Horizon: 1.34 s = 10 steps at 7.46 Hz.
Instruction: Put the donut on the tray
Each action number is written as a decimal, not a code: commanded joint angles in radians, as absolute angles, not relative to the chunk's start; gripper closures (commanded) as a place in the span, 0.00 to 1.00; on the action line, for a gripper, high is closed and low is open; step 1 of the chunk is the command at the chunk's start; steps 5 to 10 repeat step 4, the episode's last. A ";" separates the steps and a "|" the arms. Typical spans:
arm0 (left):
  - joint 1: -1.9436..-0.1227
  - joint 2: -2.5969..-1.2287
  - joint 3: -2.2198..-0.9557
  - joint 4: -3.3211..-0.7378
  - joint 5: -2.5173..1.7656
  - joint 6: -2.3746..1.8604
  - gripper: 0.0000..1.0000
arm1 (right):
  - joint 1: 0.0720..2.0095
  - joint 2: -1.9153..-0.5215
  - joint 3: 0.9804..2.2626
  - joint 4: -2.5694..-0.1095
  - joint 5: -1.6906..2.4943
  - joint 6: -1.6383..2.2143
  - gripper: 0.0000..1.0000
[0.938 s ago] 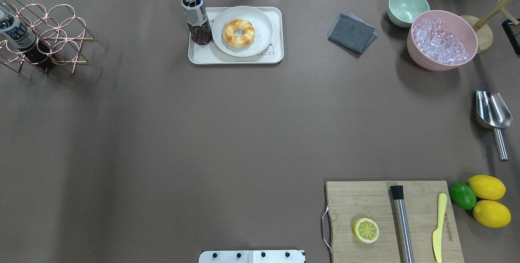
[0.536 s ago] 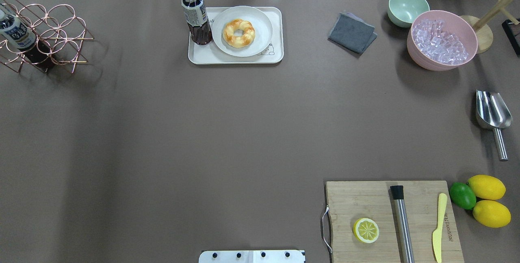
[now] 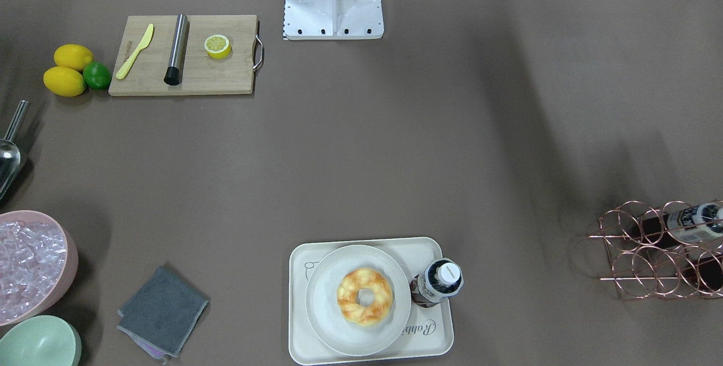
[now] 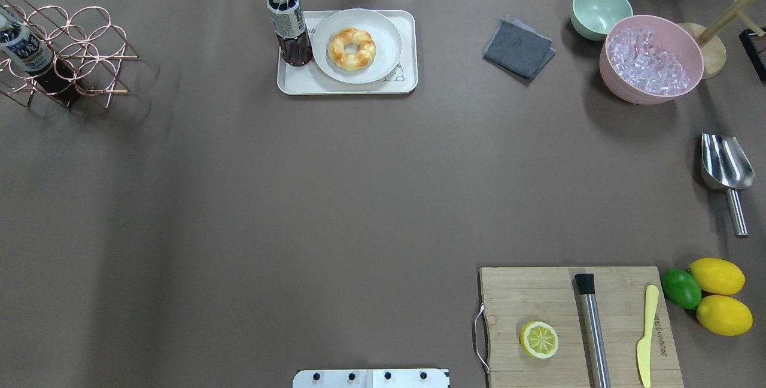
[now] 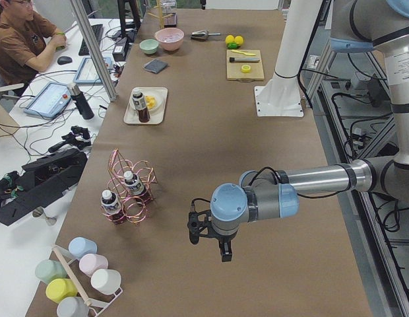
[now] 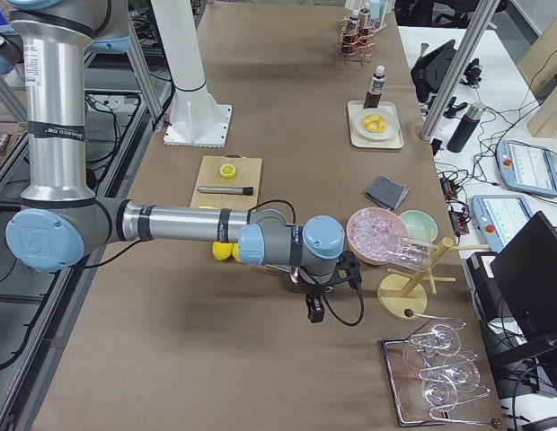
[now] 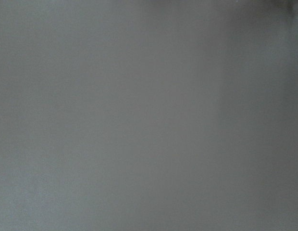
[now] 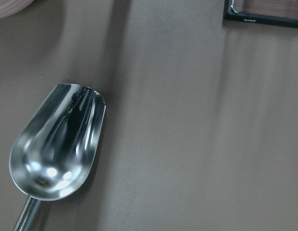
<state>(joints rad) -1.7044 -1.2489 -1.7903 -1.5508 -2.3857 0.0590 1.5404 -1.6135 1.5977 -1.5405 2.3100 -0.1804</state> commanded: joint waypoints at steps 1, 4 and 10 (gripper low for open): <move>-1.710 -1.247 -1.796 -1.551 -2.385 0.057 0.02 | 1.523 -1.602 1.600 -1.542 2.312 -0.176 0.00; -1.712 -1.252 -1.796 -1.552 -2.385 0.058 0.02 | 1.523 -1.598 1.603 -1.542 2.312 -0.176 0.00; -1.712 -1.252 -1.796 -1.552 -2.385 0.058 0.02 | 1.523 -1.598 1.603 -1.542 2.312 -0.176 0.00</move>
